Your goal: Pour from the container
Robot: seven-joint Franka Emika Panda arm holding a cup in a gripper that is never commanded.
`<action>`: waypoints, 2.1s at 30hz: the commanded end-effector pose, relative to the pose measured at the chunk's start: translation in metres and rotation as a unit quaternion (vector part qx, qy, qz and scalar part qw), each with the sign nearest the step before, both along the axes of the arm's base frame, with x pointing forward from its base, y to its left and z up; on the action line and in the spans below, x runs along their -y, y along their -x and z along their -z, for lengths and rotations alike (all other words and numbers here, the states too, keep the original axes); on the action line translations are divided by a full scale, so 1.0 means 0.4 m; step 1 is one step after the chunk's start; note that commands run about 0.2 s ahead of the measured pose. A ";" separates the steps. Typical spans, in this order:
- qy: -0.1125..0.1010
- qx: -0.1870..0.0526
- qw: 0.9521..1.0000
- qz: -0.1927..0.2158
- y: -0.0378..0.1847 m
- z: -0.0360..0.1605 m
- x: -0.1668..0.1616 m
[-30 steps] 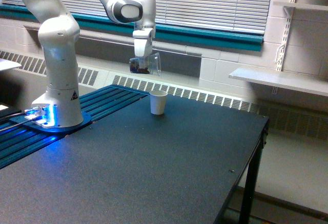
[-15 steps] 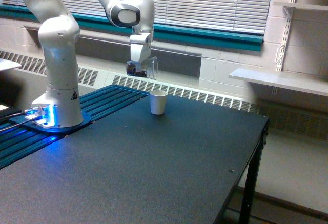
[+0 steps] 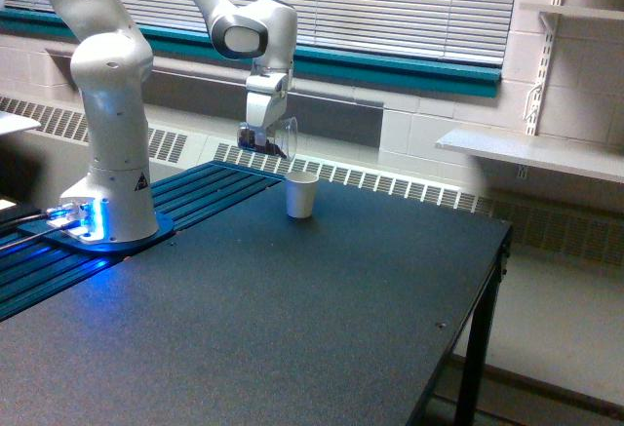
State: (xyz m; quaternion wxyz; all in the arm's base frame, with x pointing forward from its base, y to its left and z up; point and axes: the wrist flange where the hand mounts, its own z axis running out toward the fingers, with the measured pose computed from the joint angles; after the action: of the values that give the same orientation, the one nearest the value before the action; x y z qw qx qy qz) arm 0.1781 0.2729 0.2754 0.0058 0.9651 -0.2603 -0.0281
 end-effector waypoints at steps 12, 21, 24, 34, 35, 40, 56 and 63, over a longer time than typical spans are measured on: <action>-0.005 -0.032 0.999 -0.014 -0.029 0.052 0.007; -0.001 -0.042 0.999 -0.021 -0.046 0.060 -0.009; -0.002 -0.044 0.999 -0.023 -0.050 0.061 -0.014; -0.002 -0.047 0.999 -0.025 -0.059 0.063 -0.023; -0.001 -0.048 0.999 -0.025 -0.059 0.063 -0.023; -0.001 -0.049 0.998 -0.026 -0.059 0.065 -0.026; -0.008 -0.057 0.998 -0.024 -0.045 0.073 -0.032; -0.009 -0.060 0.998 -0.027 -0.048 0.074 -0.031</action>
State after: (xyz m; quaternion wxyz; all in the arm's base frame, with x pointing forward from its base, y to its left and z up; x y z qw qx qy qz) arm 0.1963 0.2835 0.2452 0.0170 0.9662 -0.2422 -0.0864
